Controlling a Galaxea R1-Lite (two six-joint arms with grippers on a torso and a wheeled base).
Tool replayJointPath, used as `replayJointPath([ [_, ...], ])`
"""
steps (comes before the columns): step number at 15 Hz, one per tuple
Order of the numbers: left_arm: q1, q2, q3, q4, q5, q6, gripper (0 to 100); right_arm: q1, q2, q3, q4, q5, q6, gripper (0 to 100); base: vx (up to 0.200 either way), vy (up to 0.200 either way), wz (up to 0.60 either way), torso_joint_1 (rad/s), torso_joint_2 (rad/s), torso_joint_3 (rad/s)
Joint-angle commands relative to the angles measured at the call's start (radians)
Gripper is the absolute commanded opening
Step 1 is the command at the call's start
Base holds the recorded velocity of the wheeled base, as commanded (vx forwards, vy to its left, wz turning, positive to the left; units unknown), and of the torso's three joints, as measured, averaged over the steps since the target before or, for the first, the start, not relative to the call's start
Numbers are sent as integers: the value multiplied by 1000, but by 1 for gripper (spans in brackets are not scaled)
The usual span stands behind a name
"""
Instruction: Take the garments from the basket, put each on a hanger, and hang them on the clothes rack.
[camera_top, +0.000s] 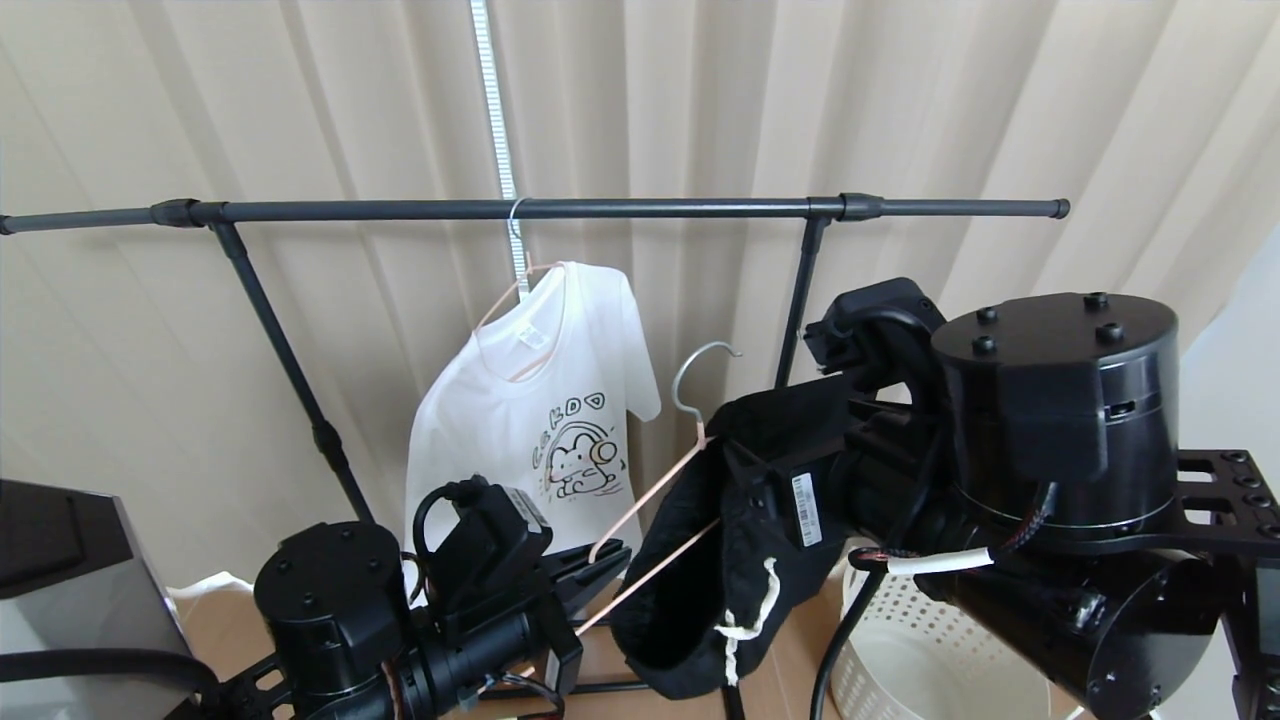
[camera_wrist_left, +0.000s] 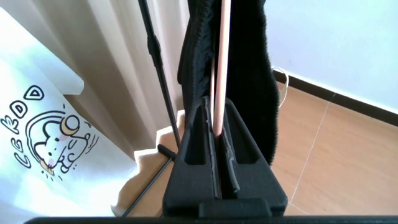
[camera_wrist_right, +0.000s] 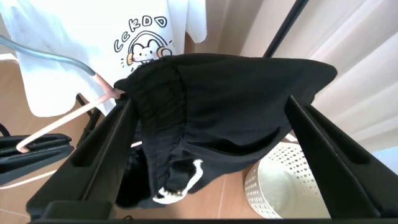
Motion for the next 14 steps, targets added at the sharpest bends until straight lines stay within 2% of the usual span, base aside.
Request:
replayJointPath([
  [1, -1, -2, 1, -1, -1, -1, 0, 0, -4, 12, -1, 0, -12, 100, 0, 0, 0, 0, 0, 0],
  [2, 1, 0, 2, -1, -2, -1, 0, 0, -13, 18, 2, 6, -19, 100, 0, 0, 0, 0, 0, 0],
  [5, 1, 2, 4, -1, -5, -2, 0, 0, -79, 72, 2, 127, -69, 100, 0, 0, 0, 0, 0, 0],
  [7, 5, 2, 5, -1, -8, -21, 0, -4, -126, 106, 2, 173, -111, 100, 0, 0, 0, 0, 0, 0],
  [10, 38, 2, 12, -1, -41, -33, 0, -118, -255, 160, 19, 348, -264, 100, 0, 0, 0, 0, 0, 0],
  [12, 59, 2, 19, -1, -97, -31, 0, -230, -306, 126, 113, 541, -398, 100, 0, 0, 0, 0, 0, 0],
  [13, 64, 6, 19, -1, -113, -31, 0, -271, -312, 86, 194, 610, -431, 100, 0, 0, 0, 0, 0, 0],
  [14, 64, 8, 19, -1, -117, -30, 0, -288, -312, 60, 248, 641, -444, 100, 0, 0, 0, 0, 0, 0],
])
